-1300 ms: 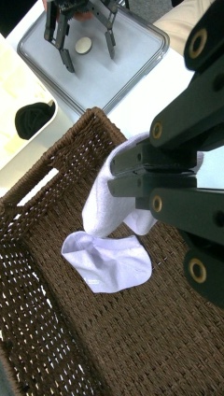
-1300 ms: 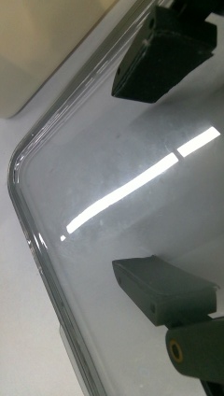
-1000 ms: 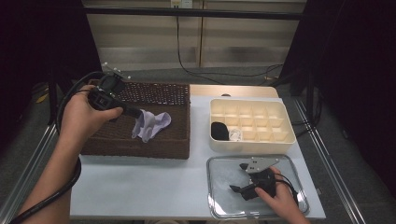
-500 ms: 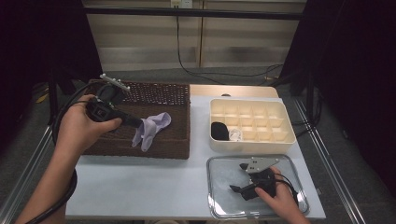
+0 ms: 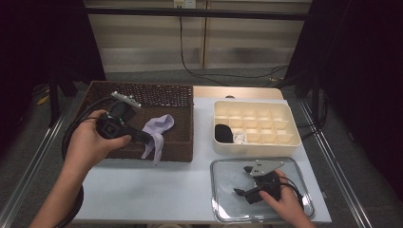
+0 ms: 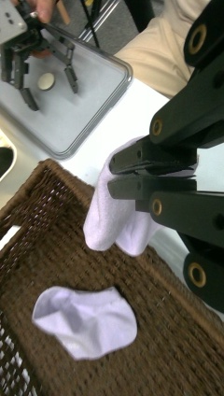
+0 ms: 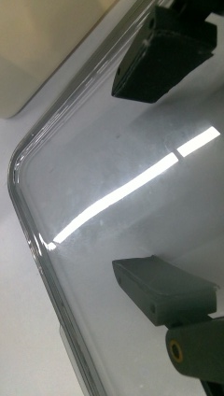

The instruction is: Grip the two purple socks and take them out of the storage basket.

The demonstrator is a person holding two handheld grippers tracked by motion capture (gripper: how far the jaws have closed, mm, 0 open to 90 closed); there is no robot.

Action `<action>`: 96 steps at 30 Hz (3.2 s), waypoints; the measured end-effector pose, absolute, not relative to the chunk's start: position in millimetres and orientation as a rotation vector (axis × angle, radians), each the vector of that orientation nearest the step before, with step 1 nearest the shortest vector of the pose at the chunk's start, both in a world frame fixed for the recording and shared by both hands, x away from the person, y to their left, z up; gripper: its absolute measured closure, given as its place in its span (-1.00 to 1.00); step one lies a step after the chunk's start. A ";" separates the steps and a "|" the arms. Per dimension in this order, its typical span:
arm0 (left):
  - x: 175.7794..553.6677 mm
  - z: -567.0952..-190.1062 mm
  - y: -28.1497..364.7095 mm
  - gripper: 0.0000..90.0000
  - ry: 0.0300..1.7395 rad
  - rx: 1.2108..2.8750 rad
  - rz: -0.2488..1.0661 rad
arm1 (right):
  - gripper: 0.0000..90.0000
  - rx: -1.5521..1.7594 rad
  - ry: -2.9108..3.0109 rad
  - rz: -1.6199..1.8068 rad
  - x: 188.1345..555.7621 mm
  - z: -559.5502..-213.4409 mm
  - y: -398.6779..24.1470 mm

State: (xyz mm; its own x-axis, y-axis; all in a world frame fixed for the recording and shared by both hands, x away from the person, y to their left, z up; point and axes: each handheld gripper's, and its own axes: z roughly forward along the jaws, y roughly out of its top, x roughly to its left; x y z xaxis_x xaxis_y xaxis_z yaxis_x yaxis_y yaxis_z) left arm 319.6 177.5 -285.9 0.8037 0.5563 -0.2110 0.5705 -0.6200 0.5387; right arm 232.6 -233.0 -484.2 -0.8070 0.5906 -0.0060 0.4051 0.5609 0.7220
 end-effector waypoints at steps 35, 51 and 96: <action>352.9 -320.3 164.0 -0.15 0.872 2.342 0.069 | -0.69 0.830 2.548 1.084 232.5 -484.2 -233.1; 403.8 -350.0 163.3 -0.26 1.004 2.261 0.153 | -0.69 0.834 2.549 1.085 232.4 -484.1 -233.0; 473.4 -419.2 145.1 -0.37 1.167 2.270 0.143 | -0.69 0.834 2.550 1.086 232.5 -484.2 -233.0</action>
State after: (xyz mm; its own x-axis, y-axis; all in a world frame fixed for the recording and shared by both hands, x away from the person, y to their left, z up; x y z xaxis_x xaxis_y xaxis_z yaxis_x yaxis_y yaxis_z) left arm 473.4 145.1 -419.2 0.6122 0.7742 -0.1609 0.7123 -0.4515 0.5374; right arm 232.5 -233.0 -484.2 -0.8060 0.5919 -0.0026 0.4085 0.5594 0.7213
